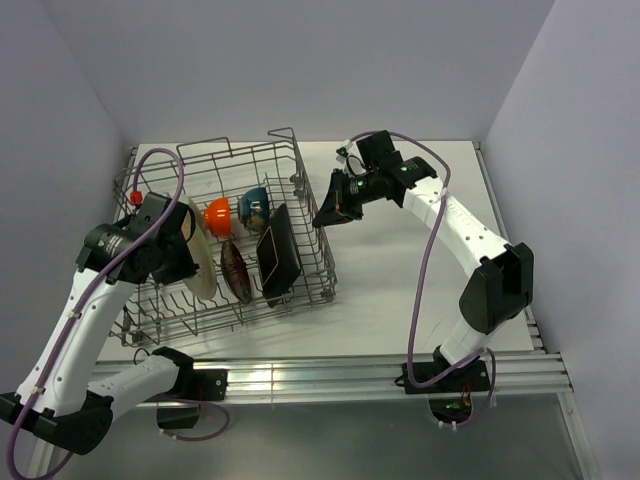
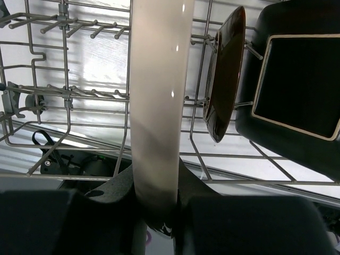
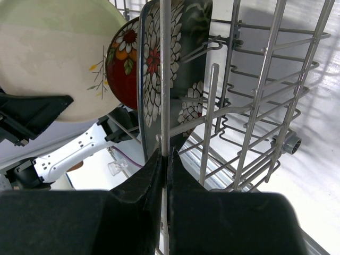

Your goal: Load the mixed dishes into the dish rack

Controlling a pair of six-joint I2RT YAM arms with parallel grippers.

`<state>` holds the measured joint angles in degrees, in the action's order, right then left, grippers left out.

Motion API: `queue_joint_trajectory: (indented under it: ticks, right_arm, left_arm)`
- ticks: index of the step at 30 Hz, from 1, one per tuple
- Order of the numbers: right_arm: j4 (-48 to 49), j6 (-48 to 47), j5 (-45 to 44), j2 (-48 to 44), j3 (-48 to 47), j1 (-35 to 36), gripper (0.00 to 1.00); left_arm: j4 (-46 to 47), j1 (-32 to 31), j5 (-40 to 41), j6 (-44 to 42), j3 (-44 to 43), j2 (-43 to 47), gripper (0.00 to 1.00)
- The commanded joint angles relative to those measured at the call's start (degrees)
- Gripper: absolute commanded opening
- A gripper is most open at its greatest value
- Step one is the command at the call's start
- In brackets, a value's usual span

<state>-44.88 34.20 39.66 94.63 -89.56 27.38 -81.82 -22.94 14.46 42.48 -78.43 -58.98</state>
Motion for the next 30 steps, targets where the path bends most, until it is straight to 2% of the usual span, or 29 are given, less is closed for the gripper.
queue_joint_trajectory:
  ticks: [1,10,16,17,20,24,28,30]
  right_arm:
    - [-1.0,-2.03,-2.84,-1.47,1.84,-0.22,0.0]
    - [-0.82,-1.85,-2.74,-1.55,2.11,-0.22,0.0]
    - [0.23,-1.24,-2.48,-1.91,3.34,-0.04,0.0]
    - [0.15,-1.24,-2.48,-1.64,3.25,0.05,0.0]
    - [0.06,-1.24,-2.74,-1.47,3.34,0.31,0.0]
    - [0.15,-1.32,-2.92,-1.64,3.78,0.22,0.0]
    - [0.15,-1.41,-2.92,-1.73,4.04,0.31,0.0]
    - [0.06,-1.41,-2.75,-1.73,4.13,0.31,0.0]
  left_arm:
    - [3.07,-0.09,-1.27,0.15,0.12,1.68,0.0]
    - [3.25,-0.18,-2.24,1.46,3.37,-1.84,0.01]
    - [4.48,-0.79,-3.12,1.47,3.55,-3.16,0.22]
    - [5.0,-1.14,-3.47,1.38,3.55,-3.42,0.3]
    - [6.5,-2.02,-4.26,1.64,3.9,-4.29,0.41]
    - [7.29,-4.13,-4.0,2.17,3.99,-5.88,0.63]
    - [7.29,-5.01,-2.6,3.83,2.07,-6.15,0.72]
    - [6.68,-5.1,-0.41,4.71,0.31,-5.45,0.8]
